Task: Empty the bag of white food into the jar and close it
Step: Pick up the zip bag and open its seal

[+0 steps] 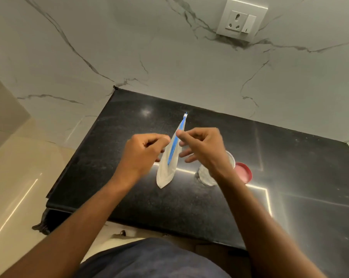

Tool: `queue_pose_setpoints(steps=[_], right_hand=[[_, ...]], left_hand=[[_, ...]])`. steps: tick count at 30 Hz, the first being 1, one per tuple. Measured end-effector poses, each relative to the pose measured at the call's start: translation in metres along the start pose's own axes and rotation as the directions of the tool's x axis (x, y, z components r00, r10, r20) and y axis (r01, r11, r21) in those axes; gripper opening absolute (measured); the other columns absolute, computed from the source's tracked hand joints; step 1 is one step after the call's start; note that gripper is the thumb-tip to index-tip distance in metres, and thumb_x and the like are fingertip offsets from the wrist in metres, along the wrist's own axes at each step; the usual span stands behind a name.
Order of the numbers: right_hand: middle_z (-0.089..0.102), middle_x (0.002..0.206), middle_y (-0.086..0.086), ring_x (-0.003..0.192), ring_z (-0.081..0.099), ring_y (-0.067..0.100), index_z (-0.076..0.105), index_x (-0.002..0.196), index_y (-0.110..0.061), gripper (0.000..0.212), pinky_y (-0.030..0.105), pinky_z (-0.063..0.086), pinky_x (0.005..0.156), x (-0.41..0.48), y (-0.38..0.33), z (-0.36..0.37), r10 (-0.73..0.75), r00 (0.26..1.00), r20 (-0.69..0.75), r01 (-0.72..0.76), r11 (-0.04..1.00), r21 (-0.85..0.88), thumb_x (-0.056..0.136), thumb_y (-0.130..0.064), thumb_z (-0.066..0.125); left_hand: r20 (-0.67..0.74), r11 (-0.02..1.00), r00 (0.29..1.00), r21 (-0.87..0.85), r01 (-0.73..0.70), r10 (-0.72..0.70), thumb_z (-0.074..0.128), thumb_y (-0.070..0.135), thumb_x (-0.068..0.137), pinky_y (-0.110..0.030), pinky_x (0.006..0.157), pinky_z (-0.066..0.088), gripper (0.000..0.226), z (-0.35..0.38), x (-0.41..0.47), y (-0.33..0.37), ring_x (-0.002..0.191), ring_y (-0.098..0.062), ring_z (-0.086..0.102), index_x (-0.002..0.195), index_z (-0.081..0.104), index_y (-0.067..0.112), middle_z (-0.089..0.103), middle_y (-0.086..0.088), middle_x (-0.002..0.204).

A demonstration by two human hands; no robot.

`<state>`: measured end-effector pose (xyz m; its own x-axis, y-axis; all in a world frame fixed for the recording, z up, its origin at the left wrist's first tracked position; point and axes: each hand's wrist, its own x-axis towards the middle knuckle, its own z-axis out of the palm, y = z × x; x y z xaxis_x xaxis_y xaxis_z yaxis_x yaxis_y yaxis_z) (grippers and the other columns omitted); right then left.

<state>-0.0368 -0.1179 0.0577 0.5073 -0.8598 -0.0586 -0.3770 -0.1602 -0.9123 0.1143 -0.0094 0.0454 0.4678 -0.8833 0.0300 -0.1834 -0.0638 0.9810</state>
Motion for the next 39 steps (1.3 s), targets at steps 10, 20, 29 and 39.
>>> queue_pose_setpoints(steps=[10,20,29,39], right_hand=[[0.08,0.074,0.008,0.062,0.079,0.025,0.078,0.089,-0.005,0.015,0.029,0.063,0.053,-0.001,0.01,0.018,0.245,0.968,-0.049,-0.227,0.944,0.24,0.096,-0.016,0.071],[0.072,0.06,0.02,0.045,0.07,0.027,0.068,0.075,0.009,0.014,0.038,0.06,0.045,-0.028,0.009,-0.004,0.073,0.953,-0.295,-0.027,0.987,0.156,0.085,0.0,0.071],[0.076,0.065,0.006,0.051,0.075,0.022,0.072,0.081,-0.003,0.013,0.03,0.06,0.046,-0.029,0.017,0.023,-0.001,0.962,-0.273,0.035,0.992,0.118,0.093,-0.007,0.068],[0.077,0.07,0.009,0.053,0.076,0.02,0.071,0.085,0.0,0.017,0.044,0.063,0.048,-0.033,0.017,0.035,-0.08,0.946,-0.314,0.116,0.988,0.099,0.098,-0.009,0.065]], left_hand=[[0.167,0.991,0.977,0.042,0.127,-0.132,0.075,0.013,0.095,-0.016,0.054,0.057,0.021,0.002,0.031,-0.01,0.072,-0.011,0.079,0.079,0.081,0.025,0.08,0.01,0.074],[0.091,0.747,0.983,0.64,-0.181,0.16,0.078,0.019,0.08,-0.035,0.069,0.057,0.017,-0.025,0.051,0.02,0.073,-0.01,0.063,0.084,0.075,0.035,0.064,0.012,0.09],[0.24,0.446,0.967,0.877,-0.176,-0.091,0.055,0.079,0.087,-0.069,0.115,0.029,0.058,0.042,0.081,0.059,0.118,-0.022,0.061,0.068,0.063,0.025,0.064,0.004,0.093],[0.259,0.533,0.956,0.833,-0.149,-0.136,0.061,0.073,0.089,-0.058,0.103,0.05,0.053,0.05,0.089,0.043,0.082,-0.02,0.067,0.073,0.068,0.022,0.062,0.002,0.072]])
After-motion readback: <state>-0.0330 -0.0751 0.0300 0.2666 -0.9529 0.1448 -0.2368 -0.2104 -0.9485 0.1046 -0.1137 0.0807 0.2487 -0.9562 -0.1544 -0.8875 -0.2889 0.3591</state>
